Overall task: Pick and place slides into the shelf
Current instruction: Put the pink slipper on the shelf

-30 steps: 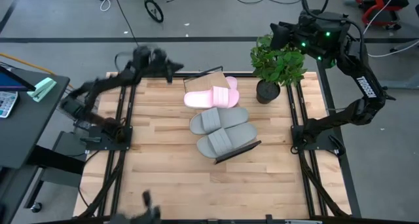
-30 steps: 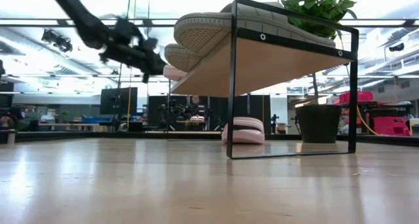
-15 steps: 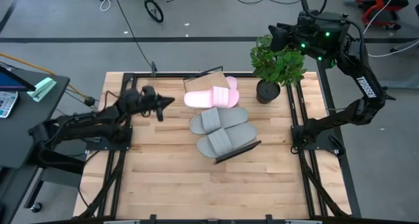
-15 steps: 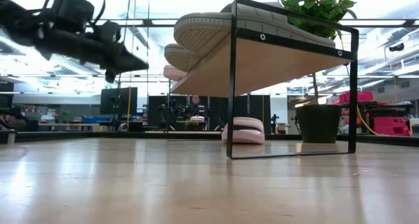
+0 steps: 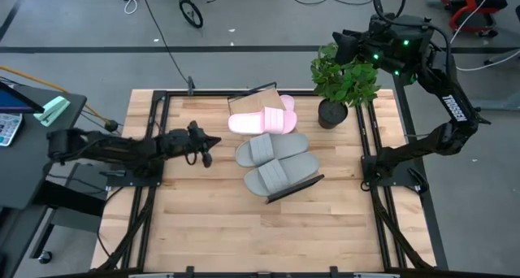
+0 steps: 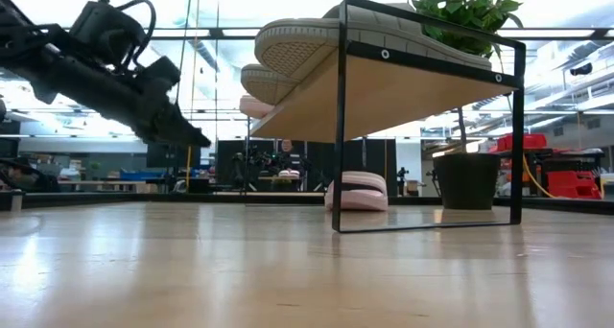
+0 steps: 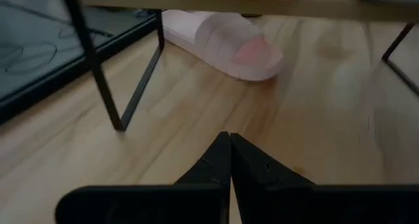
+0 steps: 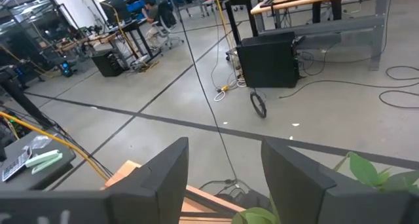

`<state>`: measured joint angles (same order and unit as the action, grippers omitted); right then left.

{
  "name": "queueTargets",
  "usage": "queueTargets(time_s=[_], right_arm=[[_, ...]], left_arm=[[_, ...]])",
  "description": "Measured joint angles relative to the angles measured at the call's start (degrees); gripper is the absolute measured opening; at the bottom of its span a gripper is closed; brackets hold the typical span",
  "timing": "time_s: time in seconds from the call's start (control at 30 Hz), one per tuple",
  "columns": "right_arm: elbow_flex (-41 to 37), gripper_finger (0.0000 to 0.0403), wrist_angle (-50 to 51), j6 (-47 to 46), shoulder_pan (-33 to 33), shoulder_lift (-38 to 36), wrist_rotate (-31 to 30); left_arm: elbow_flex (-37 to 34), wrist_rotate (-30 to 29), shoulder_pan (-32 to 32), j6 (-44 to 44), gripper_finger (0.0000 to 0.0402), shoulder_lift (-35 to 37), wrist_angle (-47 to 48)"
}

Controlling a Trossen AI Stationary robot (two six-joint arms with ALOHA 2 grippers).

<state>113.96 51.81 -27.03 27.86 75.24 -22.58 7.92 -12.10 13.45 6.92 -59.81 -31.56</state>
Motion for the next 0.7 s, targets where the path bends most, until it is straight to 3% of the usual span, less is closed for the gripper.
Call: queueTargets(time_s=[0.17,0.3,0.47,0.7], right_arm=[[0.0,0.0197,0.0,-0.4,0.0,0.0,0.0],[0.0,0.0197,0.0,-0.9,0.0,0.0,0.0],[0.0,0.0197,0.0,-0.5,0.0,0.0,-0.1],[0.0,0.0197,0.2,0.0,0.0,0.0,-0.1]], left_arm=[[0.0,-1.0,-1.0,-0.8,0.0005,-11.7,-13.8],[0.0,-5.4,-1.0,3.1,0.0013,-21.8,-21.7],[0.1,-5.7,-1.0,2.9,0.0005,-32.2,-38.9],[3.0,-5.9,-3.1,2.7,0.0014,-42.4,-44.7]])
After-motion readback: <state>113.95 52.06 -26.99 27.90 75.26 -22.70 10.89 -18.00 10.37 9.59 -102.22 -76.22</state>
